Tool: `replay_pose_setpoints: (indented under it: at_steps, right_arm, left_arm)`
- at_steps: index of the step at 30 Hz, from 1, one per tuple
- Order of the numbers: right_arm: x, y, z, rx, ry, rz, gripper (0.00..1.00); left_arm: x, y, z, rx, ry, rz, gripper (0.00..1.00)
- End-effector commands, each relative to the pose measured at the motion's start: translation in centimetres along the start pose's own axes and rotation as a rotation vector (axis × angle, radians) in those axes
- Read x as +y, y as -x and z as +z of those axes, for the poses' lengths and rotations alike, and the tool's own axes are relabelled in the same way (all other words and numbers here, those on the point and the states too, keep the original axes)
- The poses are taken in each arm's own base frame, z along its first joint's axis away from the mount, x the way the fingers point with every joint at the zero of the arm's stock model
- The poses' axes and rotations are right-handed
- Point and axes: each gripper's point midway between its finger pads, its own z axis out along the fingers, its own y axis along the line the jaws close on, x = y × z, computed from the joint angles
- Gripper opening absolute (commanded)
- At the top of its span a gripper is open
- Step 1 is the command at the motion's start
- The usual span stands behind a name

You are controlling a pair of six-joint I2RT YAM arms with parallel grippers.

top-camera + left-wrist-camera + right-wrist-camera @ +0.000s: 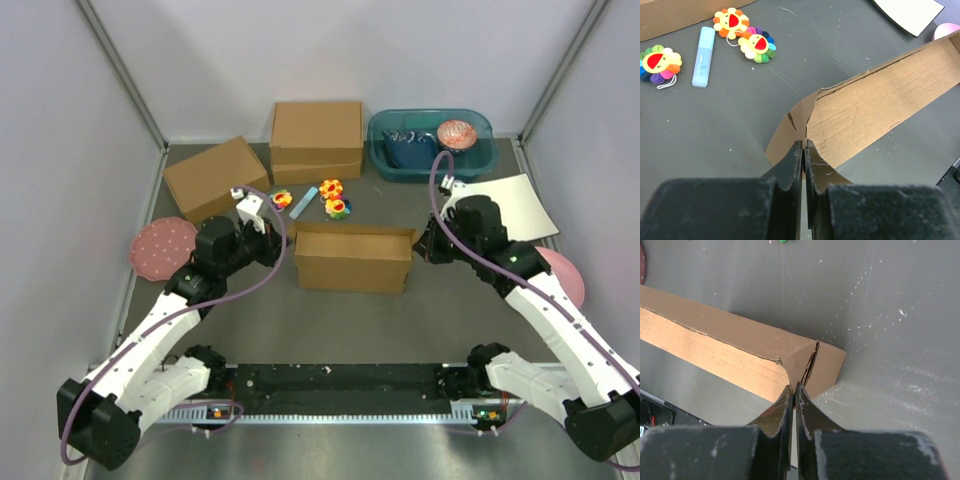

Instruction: Fold the paper box

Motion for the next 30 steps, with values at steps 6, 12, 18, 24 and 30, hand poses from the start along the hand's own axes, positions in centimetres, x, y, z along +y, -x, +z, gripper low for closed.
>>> replay_pose_setpoints:
  at_steps: [6,12,18,24,30]
  right_arm:
    - [0.1,-1.6,0.9,0.027,0.017,-0.007,0.0]
    - [-0.1,-2.0,0.8,0.024,0.007,-0.017,0.0]
    - [0.0,-1.9,0.6,0.015,0.01,-0.021,0.0]
    - [-0.2,-2.2,0.8,0.025,0.006,-0.027,0.0]
    - [-0.3,-2.3,0.8,0.027,0.004,-0.031,0.0]
  left_arm:
    - [-1.9,2.2,-0.1,-0.067,-0.077,-0.014,0.08]
    - [-2.0,3.5,-0.5,-0.1,-0.063,-0.01,0.17]
    - [-1.9,4.8,-0.5,-0.112,-0.044,-0.02,0.2]
    - [-2.5,5.5,-0.4,-0.113,-0.058,-0.086,0.12]
    - [-2.8,4.7,-0.1,-0.087,-0.084,-0.11,0.08]
